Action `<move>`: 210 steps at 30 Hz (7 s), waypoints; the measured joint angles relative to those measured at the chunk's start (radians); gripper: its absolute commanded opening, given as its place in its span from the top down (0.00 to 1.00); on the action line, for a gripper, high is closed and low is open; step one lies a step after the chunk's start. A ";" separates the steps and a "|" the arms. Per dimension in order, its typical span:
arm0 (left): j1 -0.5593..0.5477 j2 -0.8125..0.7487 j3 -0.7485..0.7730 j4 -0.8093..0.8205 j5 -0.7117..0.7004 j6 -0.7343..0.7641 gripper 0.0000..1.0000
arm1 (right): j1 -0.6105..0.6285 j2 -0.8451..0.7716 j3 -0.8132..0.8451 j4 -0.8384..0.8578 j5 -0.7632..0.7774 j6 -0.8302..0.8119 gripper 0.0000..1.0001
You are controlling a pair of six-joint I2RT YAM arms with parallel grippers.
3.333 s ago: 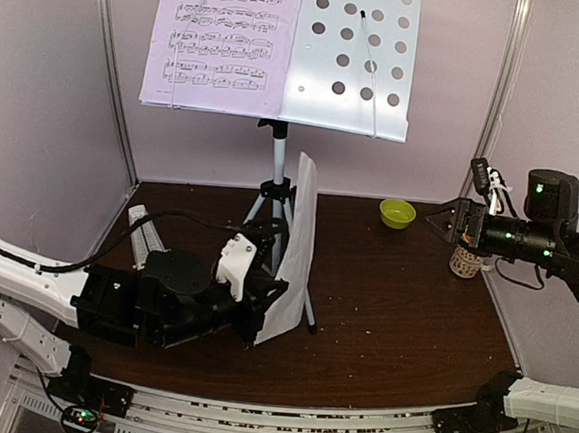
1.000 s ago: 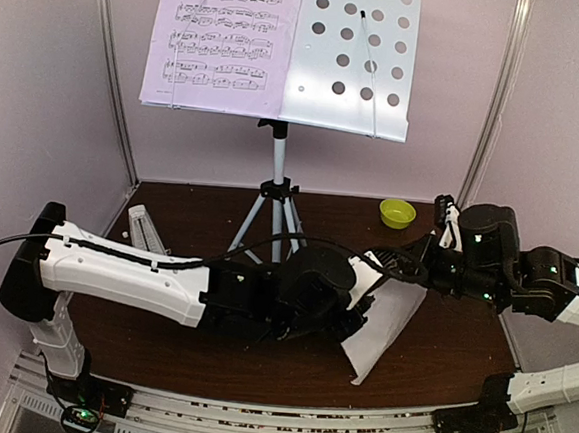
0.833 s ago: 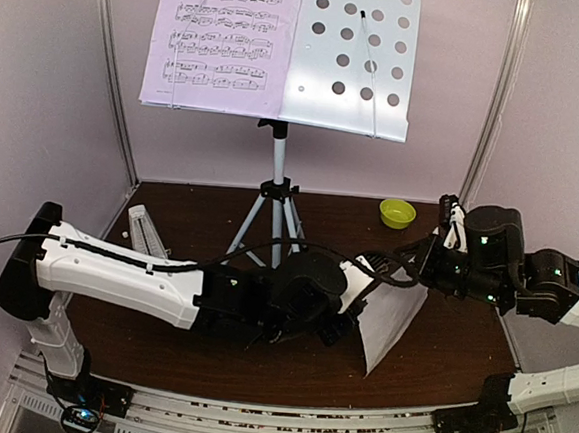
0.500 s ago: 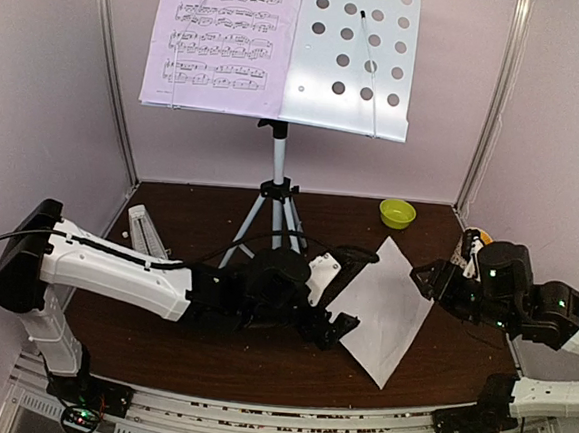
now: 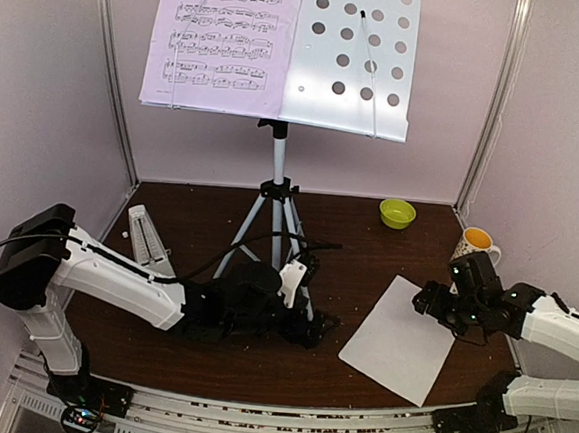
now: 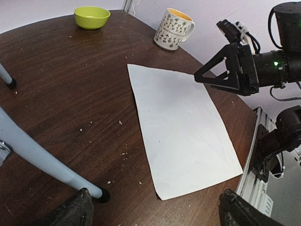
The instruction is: Set up the instrument practice props
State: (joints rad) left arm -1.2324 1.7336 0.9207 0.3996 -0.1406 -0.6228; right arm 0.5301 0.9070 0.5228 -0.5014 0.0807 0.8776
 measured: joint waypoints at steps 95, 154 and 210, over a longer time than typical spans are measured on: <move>-0.404 0.301 0.343 -0.611 -0.617 1.014 0.02 | 0.171 0.396 -0.196 0.730 -0.466 -0.066 0.20; -0.083 -0.612 -0.153 -0.100 -0.070 0.308 1.00 | 0.054 -0.607 0.064 0.204 -0.518 -0.525 0.00; 0.123 -0.865 -0.078 -0.533 0.103 0.424 0.02 | 0.303 -0.249 0.504 0.089 -0.670 -0.761 1.00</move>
State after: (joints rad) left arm -1.1091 0.8688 0.8425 -0.1329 -0.0380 -0.1986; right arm 0.8333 0.6579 1.0271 -0.4122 -0.5896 0.1162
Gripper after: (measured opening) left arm 0.977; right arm 0.009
